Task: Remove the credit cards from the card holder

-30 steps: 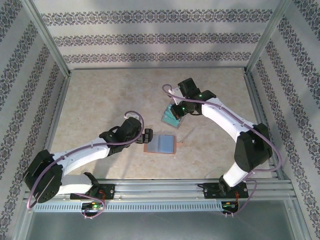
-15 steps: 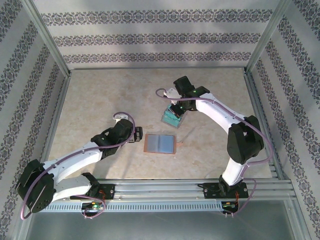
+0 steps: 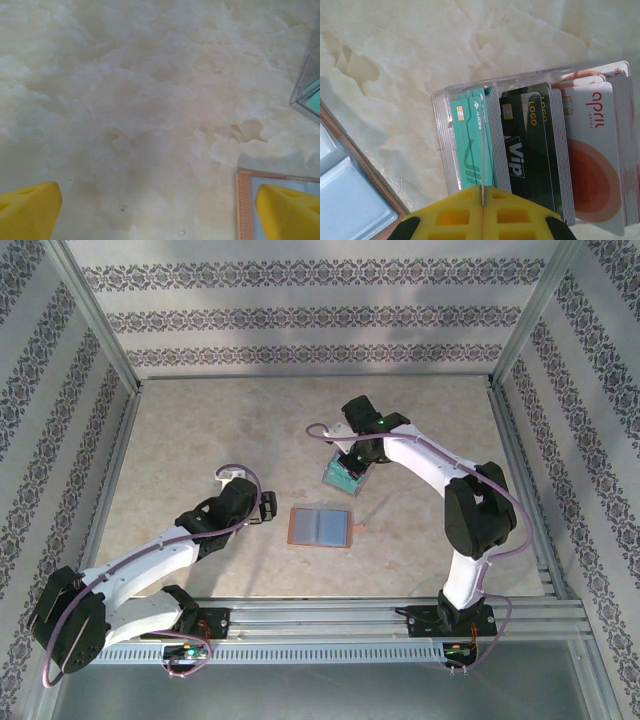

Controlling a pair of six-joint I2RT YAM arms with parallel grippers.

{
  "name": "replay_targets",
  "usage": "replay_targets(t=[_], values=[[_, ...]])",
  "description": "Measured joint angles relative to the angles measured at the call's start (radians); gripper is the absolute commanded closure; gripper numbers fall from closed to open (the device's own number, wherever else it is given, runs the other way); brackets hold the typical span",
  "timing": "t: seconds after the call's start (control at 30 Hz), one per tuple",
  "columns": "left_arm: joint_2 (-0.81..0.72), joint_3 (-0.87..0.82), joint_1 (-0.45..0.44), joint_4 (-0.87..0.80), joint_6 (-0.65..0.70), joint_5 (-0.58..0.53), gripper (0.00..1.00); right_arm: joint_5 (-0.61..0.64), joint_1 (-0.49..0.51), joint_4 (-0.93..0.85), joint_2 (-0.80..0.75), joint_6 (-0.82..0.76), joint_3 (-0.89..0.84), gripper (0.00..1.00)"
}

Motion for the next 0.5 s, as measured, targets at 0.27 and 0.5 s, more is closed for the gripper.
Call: replay_targets(t=[0.27, 0.5], values=[[-0.007, -0.011, 0.032, -0.006, -0.005, 0.008, 0.01, -0.001, 0.0, -0.007, 0.029, -0.022, 0.014, 0.97], [-0.01, -0.019, 0.067, -0.006, -0.011, 0.031, 0.01, -0.006, 0.0, -0.01, 0.034, -0.032, 0.014, 0.96]])
